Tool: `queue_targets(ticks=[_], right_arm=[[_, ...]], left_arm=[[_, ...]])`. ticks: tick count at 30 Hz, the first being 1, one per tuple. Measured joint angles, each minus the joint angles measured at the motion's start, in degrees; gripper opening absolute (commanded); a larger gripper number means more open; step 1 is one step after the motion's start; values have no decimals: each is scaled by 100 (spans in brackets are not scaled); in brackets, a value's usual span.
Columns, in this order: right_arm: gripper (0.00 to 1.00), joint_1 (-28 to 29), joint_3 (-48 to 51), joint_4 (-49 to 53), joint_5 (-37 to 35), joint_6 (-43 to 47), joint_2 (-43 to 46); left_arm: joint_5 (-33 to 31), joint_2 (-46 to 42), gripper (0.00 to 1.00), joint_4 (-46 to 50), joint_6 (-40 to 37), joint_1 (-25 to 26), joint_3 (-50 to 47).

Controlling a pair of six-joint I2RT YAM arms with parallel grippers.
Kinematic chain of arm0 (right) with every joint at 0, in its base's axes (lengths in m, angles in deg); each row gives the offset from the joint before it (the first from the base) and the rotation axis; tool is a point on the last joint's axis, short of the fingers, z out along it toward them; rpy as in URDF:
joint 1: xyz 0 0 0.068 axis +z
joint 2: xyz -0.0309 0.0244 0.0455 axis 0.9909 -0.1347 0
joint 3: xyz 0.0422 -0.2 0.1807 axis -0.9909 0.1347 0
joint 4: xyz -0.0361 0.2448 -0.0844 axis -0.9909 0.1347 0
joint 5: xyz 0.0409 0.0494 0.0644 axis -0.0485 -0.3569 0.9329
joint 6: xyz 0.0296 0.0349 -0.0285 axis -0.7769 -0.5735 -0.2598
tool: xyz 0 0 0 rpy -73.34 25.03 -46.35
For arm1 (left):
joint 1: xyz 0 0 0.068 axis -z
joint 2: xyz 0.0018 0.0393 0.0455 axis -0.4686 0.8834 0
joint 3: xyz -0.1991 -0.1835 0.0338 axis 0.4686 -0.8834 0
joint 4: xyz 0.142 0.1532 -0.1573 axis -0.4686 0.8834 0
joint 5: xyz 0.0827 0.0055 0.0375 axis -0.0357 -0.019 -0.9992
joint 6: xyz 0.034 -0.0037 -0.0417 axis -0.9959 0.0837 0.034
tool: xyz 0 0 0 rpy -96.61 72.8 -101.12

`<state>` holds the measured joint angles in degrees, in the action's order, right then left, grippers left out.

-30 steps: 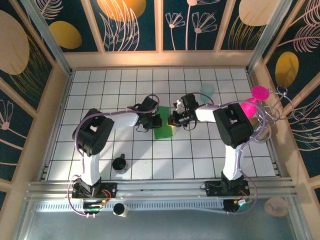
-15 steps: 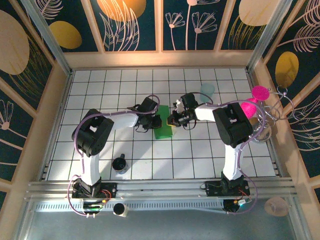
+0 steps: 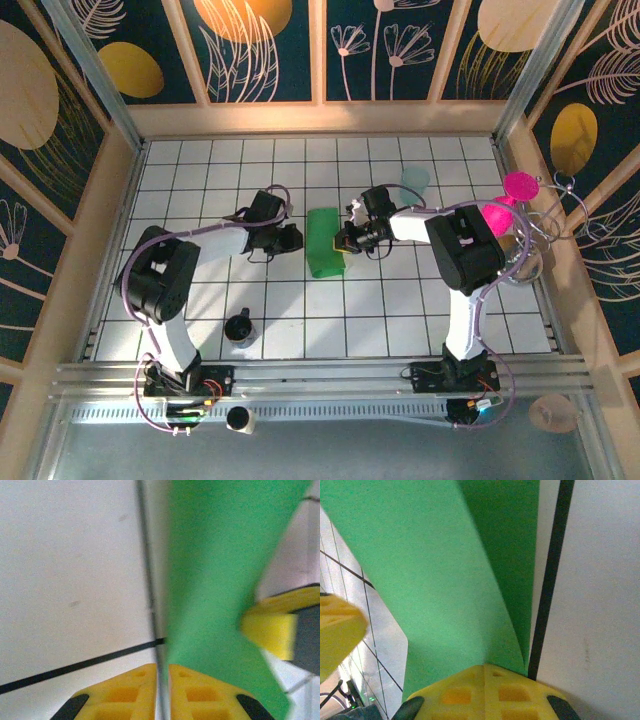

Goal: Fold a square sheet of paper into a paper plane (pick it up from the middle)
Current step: First fold the square sheet of paper in half at the center of the table.

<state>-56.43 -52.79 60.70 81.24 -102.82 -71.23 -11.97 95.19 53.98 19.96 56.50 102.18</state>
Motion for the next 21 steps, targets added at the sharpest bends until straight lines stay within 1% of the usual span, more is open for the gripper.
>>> queue_targets(ticks=[5, 11, 16, 21], right_arm=[[0, 0, -9, 11, 2, 0, 0], [0, 0, -17, 17, 15, 0, -11], [0, -2, -20, 22, 13, 0, -13], [0, 0, -20, 17, 13, 17, -17]], left_arm=[[461, 39, 16, -566, 304, 225, 81], [662, 761, 16, -789, 450, 479, 487], [623, 1143, 16, -782, 455, 420, 588], [796, 1172, 16, -1084, 463, 186, 339]])
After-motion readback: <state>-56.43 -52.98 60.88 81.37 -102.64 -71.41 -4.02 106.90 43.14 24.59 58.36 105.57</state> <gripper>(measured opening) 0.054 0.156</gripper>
